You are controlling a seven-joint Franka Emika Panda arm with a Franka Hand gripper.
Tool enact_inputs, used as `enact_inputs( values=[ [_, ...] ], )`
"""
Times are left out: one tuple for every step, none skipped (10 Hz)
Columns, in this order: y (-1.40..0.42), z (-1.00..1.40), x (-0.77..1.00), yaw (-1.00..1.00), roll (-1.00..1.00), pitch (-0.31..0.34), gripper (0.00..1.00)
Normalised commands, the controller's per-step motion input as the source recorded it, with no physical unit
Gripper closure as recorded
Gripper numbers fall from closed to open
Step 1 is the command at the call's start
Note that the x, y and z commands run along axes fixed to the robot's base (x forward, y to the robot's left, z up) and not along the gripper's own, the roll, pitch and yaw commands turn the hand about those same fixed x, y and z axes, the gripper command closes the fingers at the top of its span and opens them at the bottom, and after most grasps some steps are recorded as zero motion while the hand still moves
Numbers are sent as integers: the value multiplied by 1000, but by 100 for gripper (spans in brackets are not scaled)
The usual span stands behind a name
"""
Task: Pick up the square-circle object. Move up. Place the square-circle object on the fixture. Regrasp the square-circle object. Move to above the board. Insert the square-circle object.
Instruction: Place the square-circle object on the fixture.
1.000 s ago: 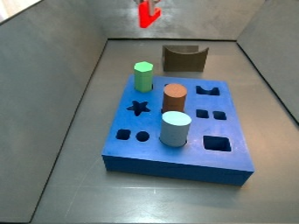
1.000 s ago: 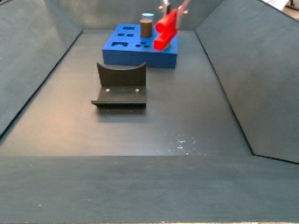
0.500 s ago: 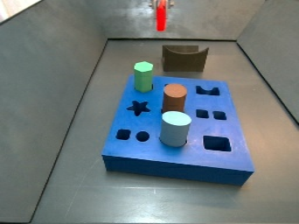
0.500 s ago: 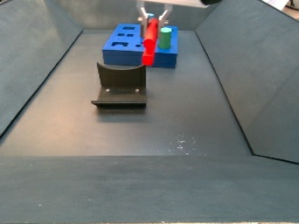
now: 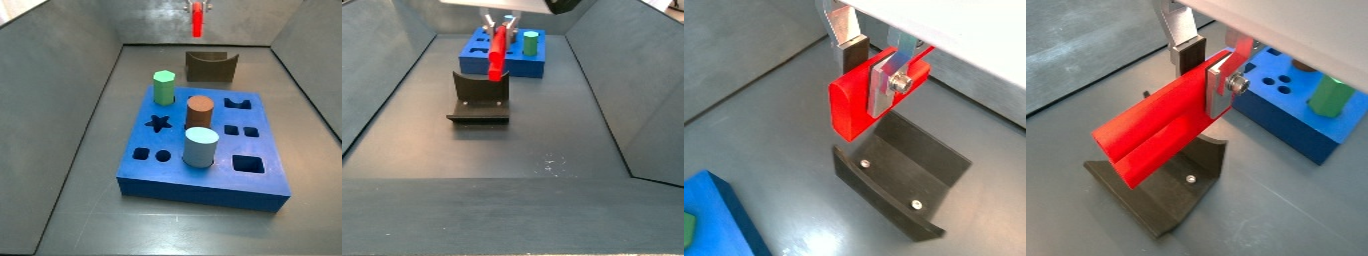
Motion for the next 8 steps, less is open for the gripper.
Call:
enact_inputs(
  values=[
    [41, -18, 920, 12, -99, 138, 100],
    [60, 558, 540, 144, -1000, 34, 100],
    [62, 535, 437, 133, -1000, 41, 100],
    [76, 366, 306, 111, -1000, 58, 100],
    [49, 123, 153, 94, -1000, 69, 100],
    [42, 53, 75, 80, -1000, 85, 100],
    [43, 56, 36, 63, -1000, 99, 100],
    [43, 34, 36, 43, -1000, 114, 100]
  ],
)
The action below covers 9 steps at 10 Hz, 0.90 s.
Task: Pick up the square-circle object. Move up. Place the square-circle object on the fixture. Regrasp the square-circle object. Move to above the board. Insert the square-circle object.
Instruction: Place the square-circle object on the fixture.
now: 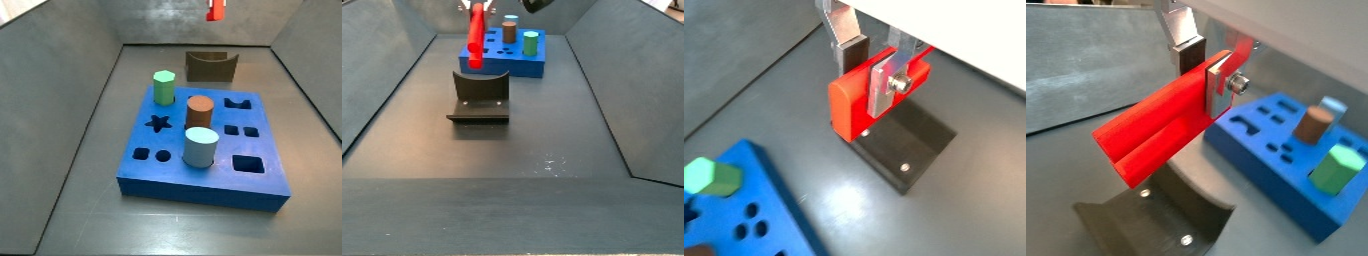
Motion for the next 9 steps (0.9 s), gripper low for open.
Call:
enact_inputs(
  values=[
    [41, -1, 64, 10, -1000, 142, 100],
    [45, -15, 84, -24, -979, 170, 100],
    [48, -19, 92, -45, -872, 173, 100],
    [49, -16, 90, -94, -601, 148, 100],
    [50, -15, 81, -116, -432, 123, 100],
    [38, -14, 78, -124, -274, 97, 100],
    [130, -1000, 129, -115, -1000, 222, 100],
    [134, -1000, 129, -122, -1000, 201, 100],
    [140, -1000, 146, -169, -913, 203, 100]
  ],
)
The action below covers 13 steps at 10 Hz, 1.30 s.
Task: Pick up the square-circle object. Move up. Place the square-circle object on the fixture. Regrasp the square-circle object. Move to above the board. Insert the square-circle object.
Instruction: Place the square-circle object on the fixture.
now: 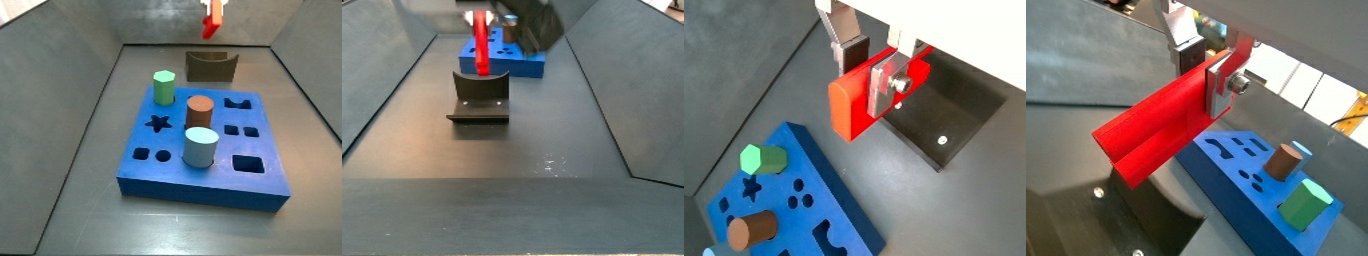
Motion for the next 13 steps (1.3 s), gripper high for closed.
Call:
enact_inputs(
  values=[
    [136, -1000, 158, -182, -759, 182, 100],
    [138, -1000, 164, -199, -542, 127, 100],
    [140, -1000, 166, -205, -431, 98, 100],
    [132, -1000, 176, -198, -256, 49, 100],
    [135, -1000, 183, -184, -193, 18, 100],
    [121, -807, 161, -161, -171, -13, 100],
    [103, -680, 144, -144, -166, -24, 100],
    [63, -651, 96, -116, -117, -44, 100],
    [61, -650, 86, -103, -116, -45, 100],
    [56, -650, 86, -78, -116, -43, 100],
    [55, -650, 85, -67, -116, -43, 100],
    [49, -651, 82, -48, -117, -41, 100],
    [0, 0, 0, 0, 0, 0, 0]
  ],
)
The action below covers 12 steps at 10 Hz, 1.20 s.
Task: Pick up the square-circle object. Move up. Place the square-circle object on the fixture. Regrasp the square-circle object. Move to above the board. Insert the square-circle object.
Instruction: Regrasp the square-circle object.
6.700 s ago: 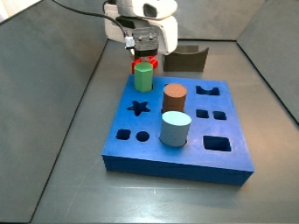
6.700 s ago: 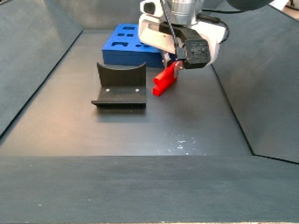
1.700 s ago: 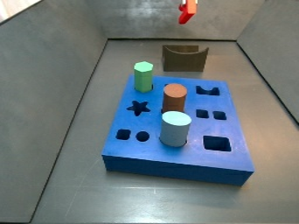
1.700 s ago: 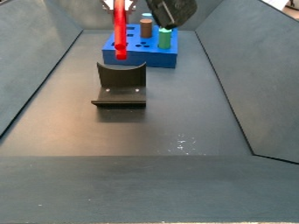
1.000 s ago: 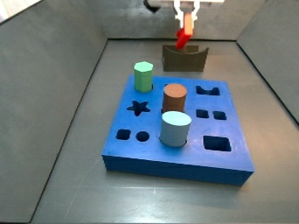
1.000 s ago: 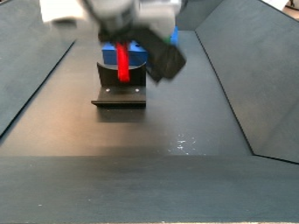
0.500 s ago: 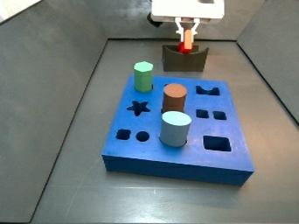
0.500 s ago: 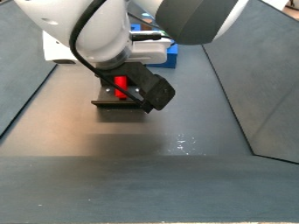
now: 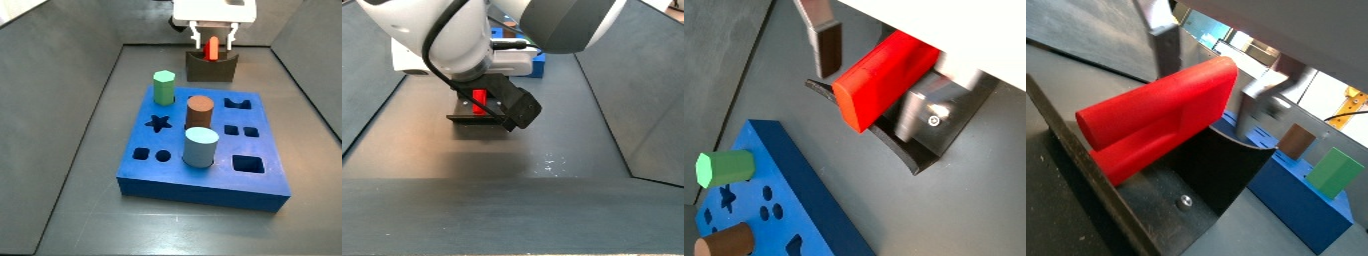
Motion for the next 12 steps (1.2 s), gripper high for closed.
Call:
enact_inputs(
  values=[
    [0, 1000, 0, 4, -15, 23, 0],
    [4, 1000, -5, 9, -7, 25, 0],
    [8, 1000, -19, 13, 10, 36, 0],
    [0, 1000, -25, 10, 34, 43, 0],
    [0, 1000, -29, 8, 47, 52, 0],
    [2, 940, -32, 3, 48, 61, 0],
    [4, 637, -32, -9, 50, 67, 0],
    [5, 515, -30, -15, 50, 73, 0],
    [8, 272, -24, -23, 52, 81, 0],
    [-871, 581, -110, 15, 1000, 65, 0],
    [-855, 437, -93, 14, 1000, 62, 0],
    [-740, 339, -101, 14, 1000, 52, 0]
  ],
)
